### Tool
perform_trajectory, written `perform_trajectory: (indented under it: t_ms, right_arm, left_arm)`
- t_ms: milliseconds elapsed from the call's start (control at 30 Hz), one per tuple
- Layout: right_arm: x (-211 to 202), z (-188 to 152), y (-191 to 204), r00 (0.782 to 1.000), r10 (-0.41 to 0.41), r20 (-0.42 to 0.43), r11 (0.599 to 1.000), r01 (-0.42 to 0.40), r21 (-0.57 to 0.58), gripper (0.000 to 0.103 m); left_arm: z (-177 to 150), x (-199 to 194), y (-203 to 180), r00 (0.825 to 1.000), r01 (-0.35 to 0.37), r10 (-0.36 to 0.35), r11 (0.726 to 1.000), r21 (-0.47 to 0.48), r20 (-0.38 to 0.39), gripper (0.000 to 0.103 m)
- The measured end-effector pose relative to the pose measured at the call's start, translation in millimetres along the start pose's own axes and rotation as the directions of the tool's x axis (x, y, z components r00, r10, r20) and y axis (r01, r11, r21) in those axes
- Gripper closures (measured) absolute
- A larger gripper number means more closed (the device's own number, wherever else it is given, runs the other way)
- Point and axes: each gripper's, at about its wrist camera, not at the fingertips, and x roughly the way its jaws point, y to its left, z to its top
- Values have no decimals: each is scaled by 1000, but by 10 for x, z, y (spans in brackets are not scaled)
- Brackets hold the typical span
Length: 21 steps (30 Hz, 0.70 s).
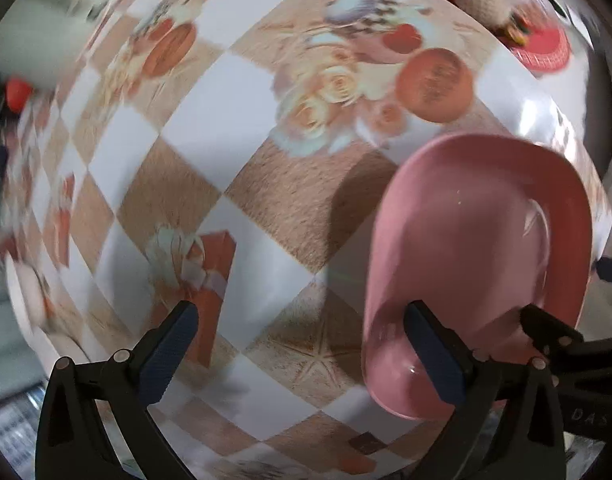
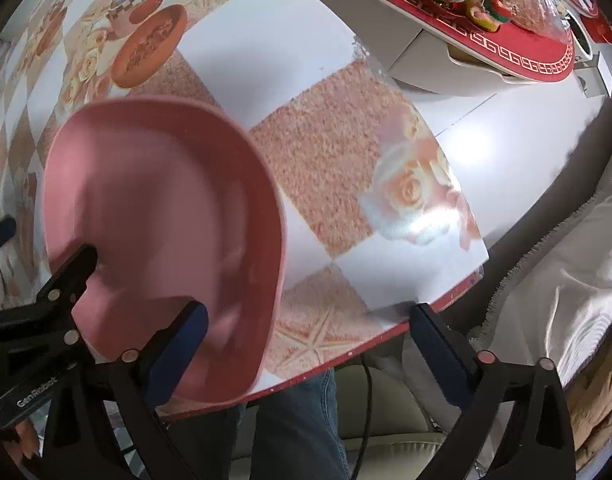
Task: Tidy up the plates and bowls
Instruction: 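Move both grippers to the rim of the pink plate, then close the left gripper on the pink plate rim while the right gripper clamps it too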
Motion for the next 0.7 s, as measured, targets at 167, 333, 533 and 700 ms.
perform_trajectory:
  t_ms: [167,333,533,700]
  right_arm:
    - [-118,-89,135,999,3,40,998,0,-63,41]
    - [-173,-137,291,998,14,54,990,-6,-139,71]
    - [-165,-178,467,999,0,48,985,8,-172,76]
    - [-128,-326,753,999,0,53,974,12,-228,76]
  left_arm:
    - [40,-55,-66,999,35,-35,999,13,1,17]
    - [39,-123,-162,980,198,-198,980,-12,-12,70]
    - [-189,-112,-312,989,147,-148,989,19,24,72]
    - [-460,-39,-143,990,140,-138,990,-36,33,72]
